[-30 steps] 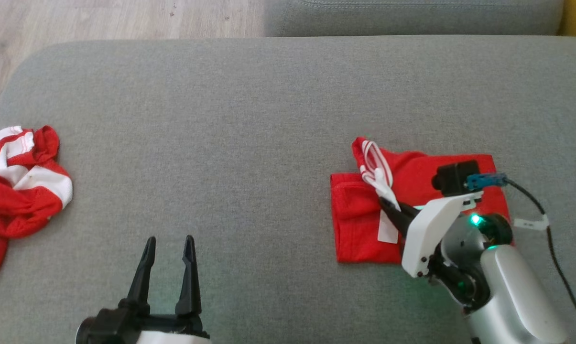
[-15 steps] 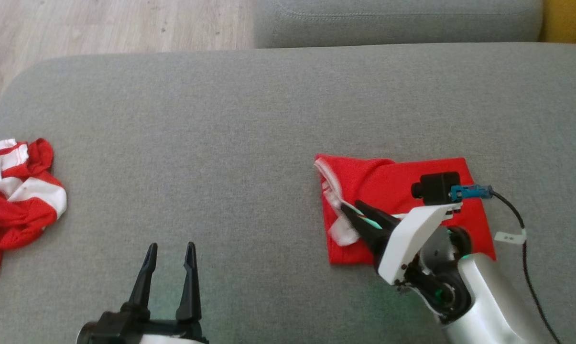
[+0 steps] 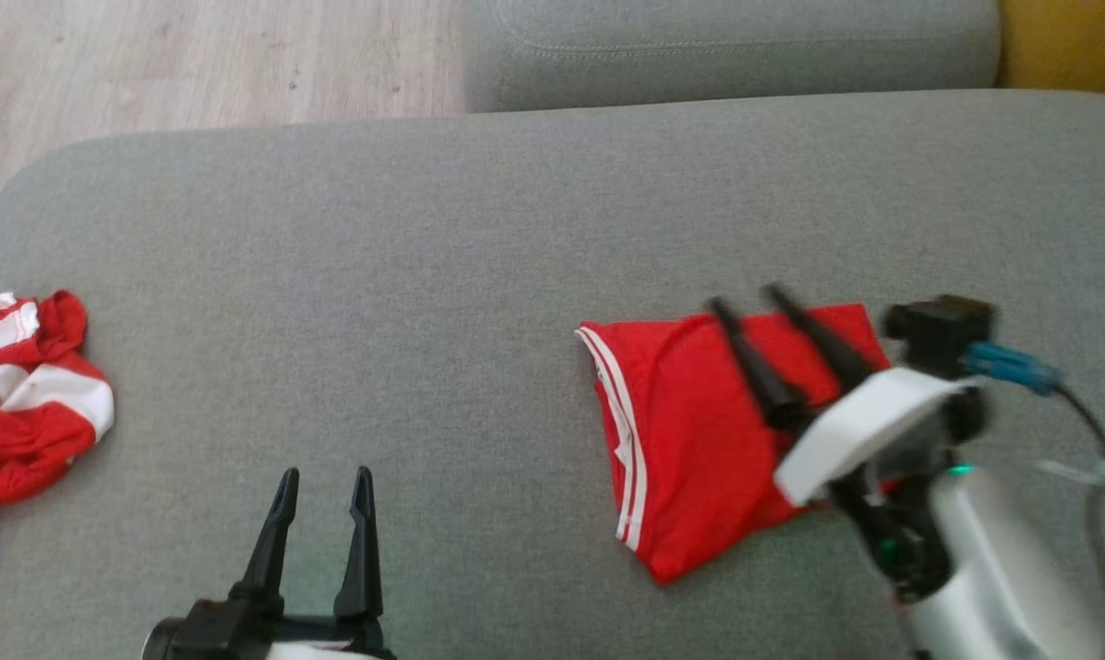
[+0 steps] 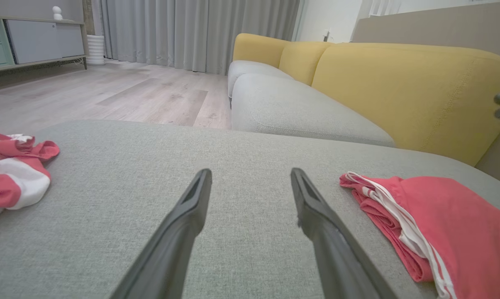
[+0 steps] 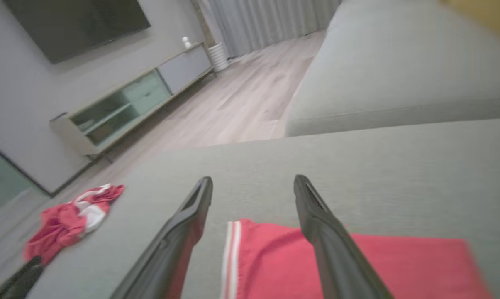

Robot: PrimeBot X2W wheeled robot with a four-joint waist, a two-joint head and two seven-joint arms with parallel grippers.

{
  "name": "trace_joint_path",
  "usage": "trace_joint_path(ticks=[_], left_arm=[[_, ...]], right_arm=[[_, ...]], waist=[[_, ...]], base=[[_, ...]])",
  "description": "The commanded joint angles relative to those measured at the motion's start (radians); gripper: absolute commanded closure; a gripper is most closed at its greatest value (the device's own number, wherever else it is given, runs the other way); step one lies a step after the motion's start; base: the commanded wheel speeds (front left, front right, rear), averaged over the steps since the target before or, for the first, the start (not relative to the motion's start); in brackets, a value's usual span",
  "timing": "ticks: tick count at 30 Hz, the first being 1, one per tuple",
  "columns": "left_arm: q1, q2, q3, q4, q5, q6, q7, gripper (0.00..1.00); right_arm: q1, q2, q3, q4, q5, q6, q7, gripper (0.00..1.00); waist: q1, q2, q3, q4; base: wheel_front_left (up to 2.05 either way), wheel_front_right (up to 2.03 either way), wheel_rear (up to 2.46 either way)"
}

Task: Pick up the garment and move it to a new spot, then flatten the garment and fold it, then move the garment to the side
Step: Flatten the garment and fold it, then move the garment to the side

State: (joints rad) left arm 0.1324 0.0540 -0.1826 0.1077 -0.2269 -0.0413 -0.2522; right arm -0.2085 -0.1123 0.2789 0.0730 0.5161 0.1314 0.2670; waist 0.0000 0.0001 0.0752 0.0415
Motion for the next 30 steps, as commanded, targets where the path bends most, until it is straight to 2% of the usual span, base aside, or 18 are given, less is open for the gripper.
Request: trace_joint_path(ticks=[1,6,10,14,17,23,30], left_arm=[[-0.012,-0.004,0.041,-0.036,0.01,-0.002,-0.01,0.0],[-0.019,-0.004,0.047,-0.024,0.025,-0.015,-0.01,0.0],[-0.021,-0.004,0.052,-0.013,0.03,-0.023,-0.01,0.0],[-0.016,-0.004,0.057,0.019,0.044,-0.03,-0.01,0.0],[-0.013,-0.004,0.062,0.057,0.052,-0.038,-0.01,0.0],[-0.015,-0.004,0.078,0.142,0.054,-0.03,-0.01,0.0],[-0.013,-0.004,0.102,0.149,0.048,-0.031,-0.01,0.0]], right_arm=[[0.005,-0.025,-0.01,-0.044,-0.044,-0.001,-0.038,0.0],[0.071,-0.092,-0.108,-0.026,-0.207,-0.001,-0.186,0.0],[0.12,-0.112,-0.166,0.006,-0.281,-0.001,-0.287,0.0],[0.182,-0.108,-0.226,0.078,-0.346,-0.001,-0.417,0.0],[0.216,-0.081,-0.26,0.134,-0.367,-0.001,-0.486,0.0],[0.258,-0.043,-0.275,0.205,-0.391,-0.001,-0.527,0.0],[0.291,-0.03,-0.265,0.186,-0.385,-0.001,-0.528,0.0]], waist=[[0.0,-0.0001,-0.004,-0.002],[0.0,-0.0001,-0.028,0.005],[0.0,-0.0001,-0.039,0.012],[0.0,-0.0001,-0.058,0.021],[0.0,-0.0001,-0.073,0.026],[0.0,-0.0001,-0.089,0.03],[0.0,-0.0001,-0.095,0.032]], base=[[0.0,0.0,0.0],[0.0,0.0,0.0],[0.0,0.0,0.0],[0.0,0.0,0.0],[0.0,0.0,0.0],[0.0,0.0,0.0],[0.0,0.0,0.0]])
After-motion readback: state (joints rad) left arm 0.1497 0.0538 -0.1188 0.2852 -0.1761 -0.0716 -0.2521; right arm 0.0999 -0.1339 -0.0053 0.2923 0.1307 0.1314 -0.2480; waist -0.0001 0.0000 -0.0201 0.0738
